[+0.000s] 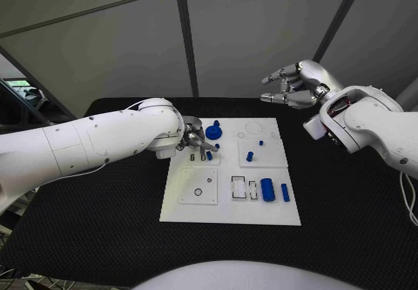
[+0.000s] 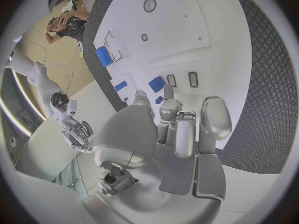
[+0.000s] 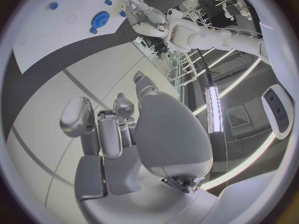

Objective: Assemble the parts on the task board

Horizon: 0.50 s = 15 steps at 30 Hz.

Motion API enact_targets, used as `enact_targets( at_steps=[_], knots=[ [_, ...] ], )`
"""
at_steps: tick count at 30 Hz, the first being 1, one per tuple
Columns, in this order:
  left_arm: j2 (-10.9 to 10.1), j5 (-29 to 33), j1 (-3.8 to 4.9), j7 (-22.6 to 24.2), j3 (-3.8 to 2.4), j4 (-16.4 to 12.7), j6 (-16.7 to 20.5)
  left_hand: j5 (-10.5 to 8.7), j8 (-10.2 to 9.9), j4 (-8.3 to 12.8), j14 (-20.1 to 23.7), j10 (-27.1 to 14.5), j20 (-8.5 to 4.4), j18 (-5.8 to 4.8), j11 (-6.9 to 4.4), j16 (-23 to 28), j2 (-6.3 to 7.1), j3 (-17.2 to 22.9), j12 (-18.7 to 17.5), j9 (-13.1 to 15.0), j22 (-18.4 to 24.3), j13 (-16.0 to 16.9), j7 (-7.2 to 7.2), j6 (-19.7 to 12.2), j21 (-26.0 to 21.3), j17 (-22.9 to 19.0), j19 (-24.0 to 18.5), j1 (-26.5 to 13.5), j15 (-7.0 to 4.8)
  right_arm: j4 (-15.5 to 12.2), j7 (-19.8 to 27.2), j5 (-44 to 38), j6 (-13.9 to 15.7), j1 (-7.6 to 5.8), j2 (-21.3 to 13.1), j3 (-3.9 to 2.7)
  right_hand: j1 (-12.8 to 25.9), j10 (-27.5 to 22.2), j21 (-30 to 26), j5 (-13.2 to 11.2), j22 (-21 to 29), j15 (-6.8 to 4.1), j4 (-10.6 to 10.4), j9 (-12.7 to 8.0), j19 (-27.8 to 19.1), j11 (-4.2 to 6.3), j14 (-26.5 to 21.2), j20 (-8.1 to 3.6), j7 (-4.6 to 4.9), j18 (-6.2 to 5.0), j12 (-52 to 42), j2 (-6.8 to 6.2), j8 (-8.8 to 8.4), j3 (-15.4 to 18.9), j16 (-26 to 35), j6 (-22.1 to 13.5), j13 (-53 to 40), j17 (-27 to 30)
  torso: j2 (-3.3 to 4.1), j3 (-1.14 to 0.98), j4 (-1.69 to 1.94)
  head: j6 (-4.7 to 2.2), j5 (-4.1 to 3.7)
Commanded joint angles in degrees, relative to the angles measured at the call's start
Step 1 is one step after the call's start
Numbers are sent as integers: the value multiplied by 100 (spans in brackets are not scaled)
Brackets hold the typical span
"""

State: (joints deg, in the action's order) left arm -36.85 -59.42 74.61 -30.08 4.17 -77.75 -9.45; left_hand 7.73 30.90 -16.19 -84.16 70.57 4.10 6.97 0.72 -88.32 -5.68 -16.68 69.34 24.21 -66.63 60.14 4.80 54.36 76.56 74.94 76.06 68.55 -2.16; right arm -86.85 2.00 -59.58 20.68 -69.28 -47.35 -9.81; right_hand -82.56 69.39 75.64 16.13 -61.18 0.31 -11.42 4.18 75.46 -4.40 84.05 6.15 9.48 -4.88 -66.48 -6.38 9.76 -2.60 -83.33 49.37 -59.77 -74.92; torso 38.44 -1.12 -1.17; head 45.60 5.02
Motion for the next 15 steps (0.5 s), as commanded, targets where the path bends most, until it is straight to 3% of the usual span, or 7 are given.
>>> enact_targets(
  at_steps=[1, 15],
  knots=[
    [16, -59, 5, -51, 5, -3, -196, -4, 28, 24, -492, 42, -21, -209, -10, -32, -11, 32, 4, 10, -8, -1, -30, 13, 32, 1271, 35, 42, -41, 8, 7, -25, -40, -11, 11, -6, 1, -32, -36, 30, 9, -32, -14, 0, -22, -1, 270, -2, -1, -83, 29, 56, 24, 15, 18, 46, 5, -238, 5, 3, 1, 9, -13],
    [85, -38, 2, -52, 12, 23, -146, 3, 71, 54, -498, 65, -33, -213, -27, -42, -82, 107, 17, 81, -51, 21, -49, 22, 50, 1287, 41, 146, -55, 26, 7, -25, -58, -10, 35, -6, -1, -31, -45, 54, 22, -34, -16, -2, -27, 1, 269, -5, -2, -85, 31, 64, 29, 14, 23, 45, 9, -233, 6, 0, 5, 30, -4]
  ],
)
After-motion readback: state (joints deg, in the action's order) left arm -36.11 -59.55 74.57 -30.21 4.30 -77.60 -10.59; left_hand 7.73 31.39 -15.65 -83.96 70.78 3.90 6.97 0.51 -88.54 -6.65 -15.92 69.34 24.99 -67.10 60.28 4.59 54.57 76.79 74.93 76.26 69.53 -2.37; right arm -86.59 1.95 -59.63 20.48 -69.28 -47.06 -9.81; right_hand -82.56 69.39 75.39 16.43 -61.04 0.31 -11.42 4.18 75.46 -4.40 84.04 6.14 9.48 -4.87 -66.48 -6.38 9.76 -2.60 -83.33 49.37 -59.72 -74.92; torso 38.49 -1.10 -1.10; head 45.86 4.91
